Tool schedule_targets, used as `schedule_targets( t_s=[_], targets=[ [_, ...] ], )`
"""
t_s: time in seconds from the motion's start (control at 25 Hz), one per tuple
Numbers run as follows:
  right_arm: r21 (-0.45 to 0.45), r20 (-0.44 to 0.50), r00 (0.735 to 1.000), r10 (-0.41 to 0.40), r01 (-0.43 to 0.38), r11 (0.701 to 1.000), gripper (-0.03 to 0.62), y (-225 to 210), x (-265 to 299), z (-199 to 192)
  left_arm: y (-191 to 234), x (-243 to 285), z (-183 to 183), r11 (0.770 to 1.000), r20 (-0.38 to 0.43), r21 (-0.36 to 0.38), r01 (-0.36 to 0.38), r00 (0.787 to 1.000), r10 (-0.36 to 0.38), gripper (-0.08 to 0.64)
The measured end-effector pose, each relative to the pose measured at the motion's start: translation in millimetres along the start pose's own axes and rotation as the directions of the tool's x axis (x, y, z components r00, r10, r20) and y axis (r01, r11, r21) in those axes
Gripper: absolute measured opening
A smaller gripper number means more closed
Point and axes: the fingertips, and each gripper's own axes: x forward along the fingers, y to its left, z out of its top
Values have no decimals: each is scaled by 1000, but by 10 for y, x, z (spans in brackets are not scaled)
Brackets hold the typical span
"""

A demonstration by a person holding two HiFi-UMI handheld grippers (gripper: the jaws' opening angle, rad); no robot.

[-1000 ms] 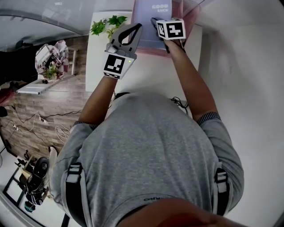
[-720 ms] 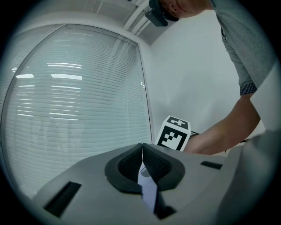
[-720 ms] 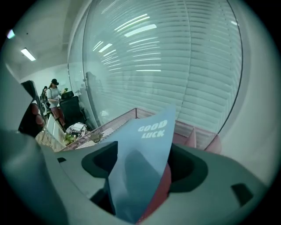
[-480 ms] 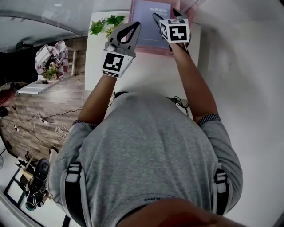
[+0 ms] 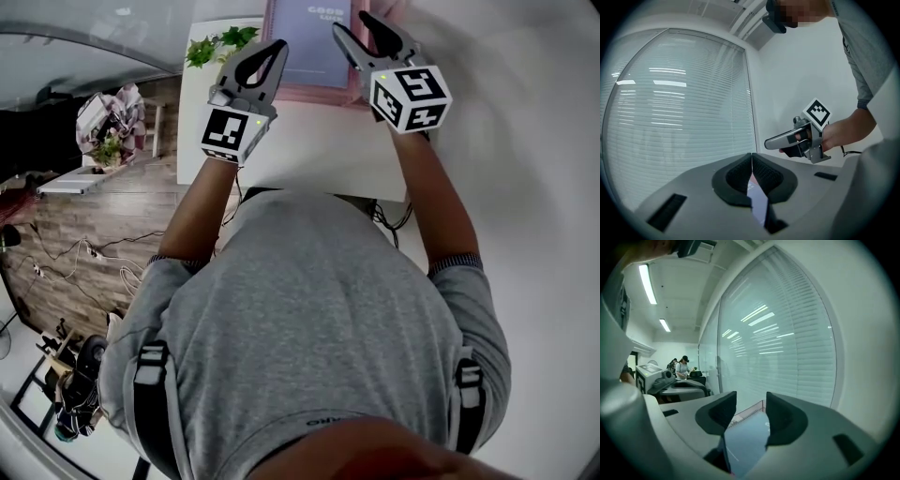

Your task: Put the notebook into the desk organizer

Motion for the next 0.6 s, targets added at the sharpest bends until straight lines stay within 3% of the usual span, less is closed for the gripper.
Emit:
schedule_targets(
  t_s=[0.2, 0.36, 0.48, 0.6],
  targets=[
    [-28, 106, 994, 29, -26, 999, 110, 196, -477, 54, -250, -88, 72, 1000, 17, 1, 31, 999, -31, 20],
    [-102, 192, 981, -22, 42, 994, 15, 248, -806, 59, -443, -163, 105, 999, 23, -4, 47, 999, -47, 20],
    [-165, 214, 976, -28, 64, 984, 6, 299, -988, -15, -581, -216, 121, 998, 26, -7, 56, 998, -56, 20],
    [-153, 227, 974, -20, 56, 987, 6, 373, -1125, -65, -710, -288, 111, 998, 31, 0, 65, 997, -65, 20]
  ],
)
